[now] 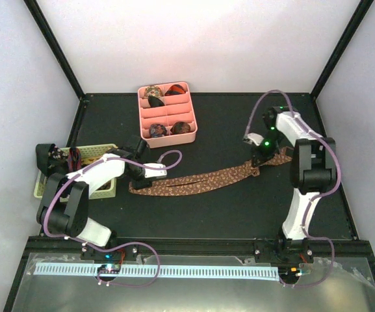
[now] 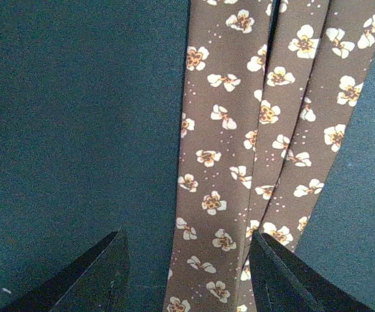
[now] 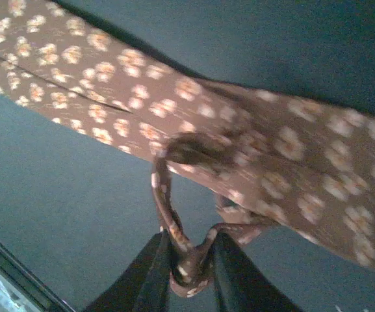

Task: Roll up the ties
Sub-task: Adjust the tie at the center of the board.

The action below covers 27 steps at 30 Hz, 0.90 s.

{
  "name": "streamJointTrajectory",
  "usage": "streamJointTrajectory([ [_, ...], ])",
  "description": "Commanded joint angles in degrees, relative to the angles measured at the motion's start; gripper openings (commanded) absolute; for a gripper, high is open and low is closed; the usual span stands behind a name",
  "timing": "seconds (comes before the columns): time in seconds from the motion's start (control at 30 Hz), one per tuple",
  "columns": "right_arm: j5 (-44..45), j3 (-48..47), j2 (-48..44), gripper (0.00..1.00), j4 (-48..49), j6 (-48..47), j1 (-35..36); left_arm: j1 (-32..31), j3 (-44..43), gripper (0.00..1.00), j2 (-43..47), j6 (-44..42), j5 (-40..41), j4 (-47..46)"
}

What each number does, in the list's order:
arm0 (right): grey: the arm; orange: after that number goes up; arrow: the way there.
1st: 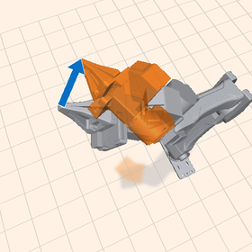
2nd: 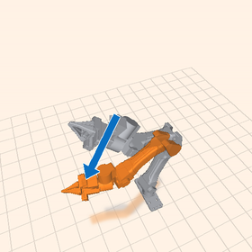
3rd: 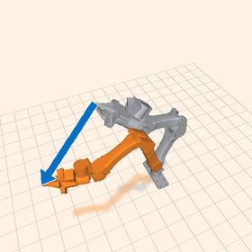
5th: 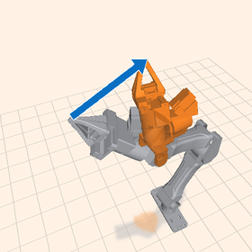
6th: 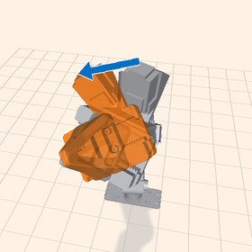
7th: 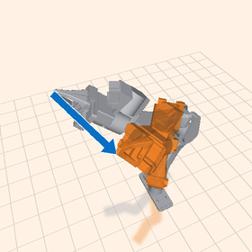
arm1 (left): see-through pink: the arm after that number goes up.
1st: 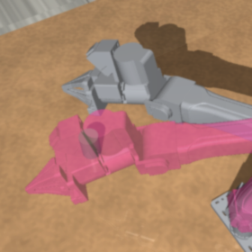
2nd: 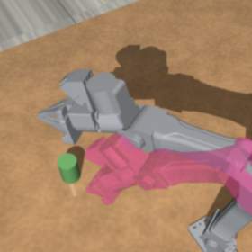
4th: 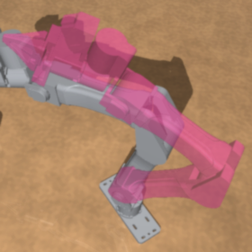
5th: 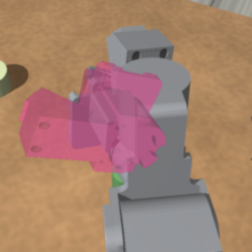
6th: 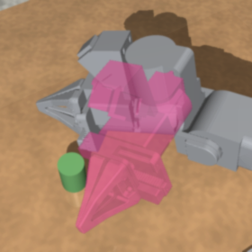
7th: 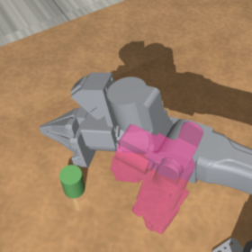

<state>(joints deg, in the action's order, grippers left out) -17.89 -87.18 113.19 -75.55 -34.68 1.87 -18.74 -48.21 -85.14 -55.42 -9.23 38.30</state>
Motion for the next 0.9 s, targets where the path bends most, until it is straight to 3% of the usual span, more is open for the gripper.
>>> streamJointTrajectory([
  [0.0,-1.8,-0.9,-2.1,0.27,-0.5,2.6,7.0,-0.2,0.3,0.53,0.3,0.5,0.1,-0.6],
  [0.07,-6.6,-1.8,-2.9,0.36,-2.4,2.0,8.0,-0.2,0.4,0.53,0.6,0.5,0.2,-0.5],
  [0.17,-9.6,-2.5,-2.7,0.41,-5.3,-0.5,7.5,-0.2,0.5,0.53,0.9,0.6,0.1,-0.5],
  [0.3,-13.2,-2.2,-2.5,0.42,-6.4,-2.4,0.2,-0.2,0.5,0.53,1.1,0.5,0.1,-0.3],
  [0.43,-8.1,1.8,-3.2,0.43,-1.5,-0.3,-3.4,-0.2,0.4,0.53,1.4,0.5,-0.1,-0.2],
  [0.53,-10.7,6.4,-6.1,0.44,1.5,-0.6,-2.7,-0.2,0.3,0.53,1.4,0.4,0.1,-0.2],
  [0.67,-13.8,13.1,-11.8,0.54,8.0,1.3,1.2,-0.2,0.4,0.53,1.6,0.5,0.0,-0.2],
  [0.87,-10.0,21.1,-16.6,0.65,17.0,4.9,10.5,-0.2,0.6,0.54,2.1,0.5,0.1,-0.1],
])
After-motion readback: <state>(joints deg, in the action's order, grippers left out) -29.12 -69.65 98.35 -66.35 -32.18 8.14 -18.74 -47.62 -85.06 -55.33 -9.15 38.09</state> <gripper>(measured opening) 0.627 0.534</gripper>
